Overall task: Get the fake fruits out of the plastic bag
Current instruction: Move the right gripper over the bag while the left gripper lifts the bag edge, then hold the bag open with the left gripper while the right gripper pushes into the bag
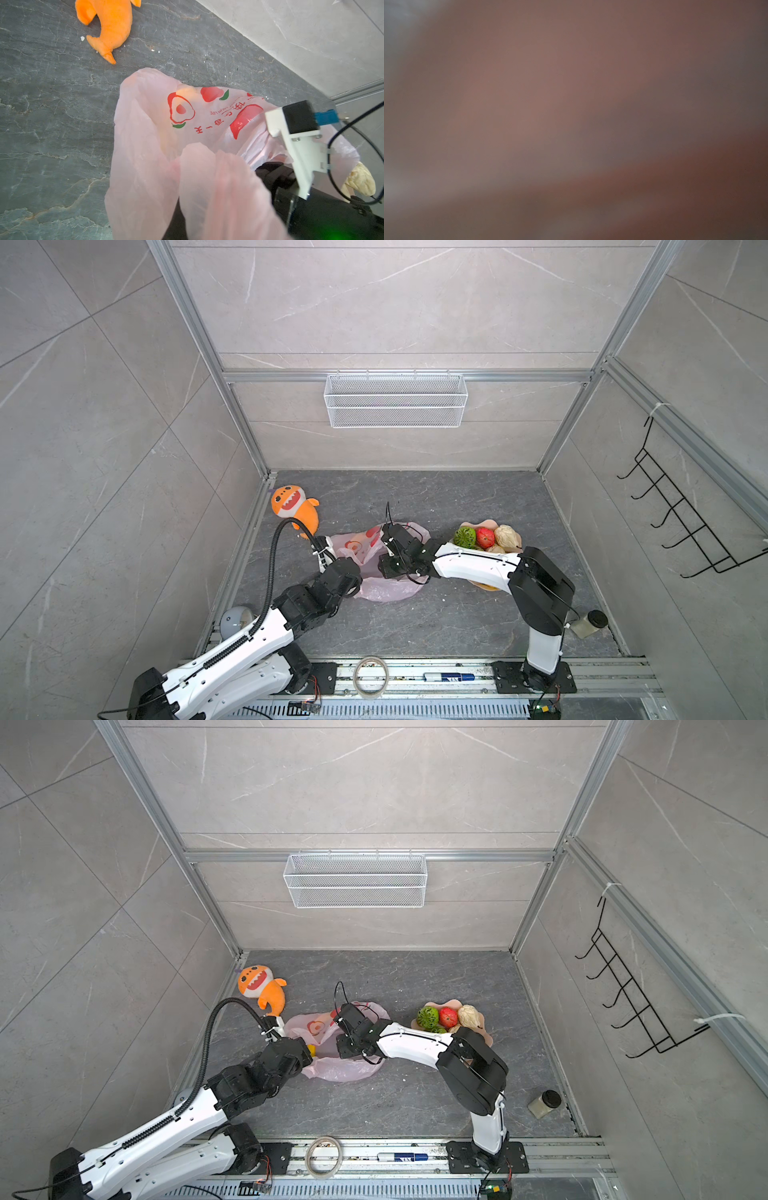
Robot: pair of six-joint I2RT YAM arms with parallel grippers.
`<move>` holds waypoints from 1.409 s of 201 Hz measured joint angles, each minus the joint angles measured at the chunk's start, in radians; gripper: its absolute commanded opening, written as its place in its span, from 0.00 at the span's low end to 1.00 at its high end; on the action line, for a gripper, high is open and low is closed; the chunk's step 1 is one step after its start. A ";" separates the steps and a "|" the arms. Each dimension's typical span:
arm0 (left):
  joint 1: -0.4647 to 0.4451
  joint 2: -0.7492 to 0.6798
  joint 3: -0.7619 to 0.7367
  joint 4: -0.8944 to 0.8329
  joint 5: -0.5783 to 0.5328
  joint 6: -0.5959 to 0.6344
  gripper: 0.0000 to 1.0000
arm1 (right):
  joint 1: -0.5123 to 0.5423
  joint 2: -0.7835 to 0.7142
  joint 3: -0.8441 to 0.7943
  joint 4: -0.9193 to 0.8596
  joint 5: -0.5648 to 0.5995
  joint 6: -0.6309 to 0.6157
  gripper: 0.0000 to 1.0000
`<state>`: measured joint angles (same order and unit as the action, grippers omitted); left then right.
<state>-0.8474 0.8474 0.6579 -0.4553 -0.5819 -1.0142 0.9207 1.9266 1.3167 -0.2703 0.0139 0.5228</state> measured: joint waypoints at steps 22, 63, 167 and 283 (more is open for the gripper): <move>-0.001 0.001 0.000 0.014 -0.002 0.013 0.24 | 0.000 0.044 0.031 0.040 0.030 -0.017 0.51; -0.001 0.000 0.027 -0.019 -0.031 0.047 0.64 | 0.000 0.075 0.056 0.087 0.069 -0.023 0.55; 0.249 0.143 0.384 -0.219 0.134 0.377 0.97 | -0.027 0.054 0.149 0.028 -0.019 0.068 0.61; 0.256 0.445 0.655 -0.436 0.509 0.778 0.80 | -0.117 0.002 0.175 -0.016 -0.084 0.248 0.60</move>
<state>-0.5919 1.2922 1.3125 -0.8909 -0.0727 -0.2363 0.8040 1.9285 1.4914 -0.2867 -0.0696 0.7712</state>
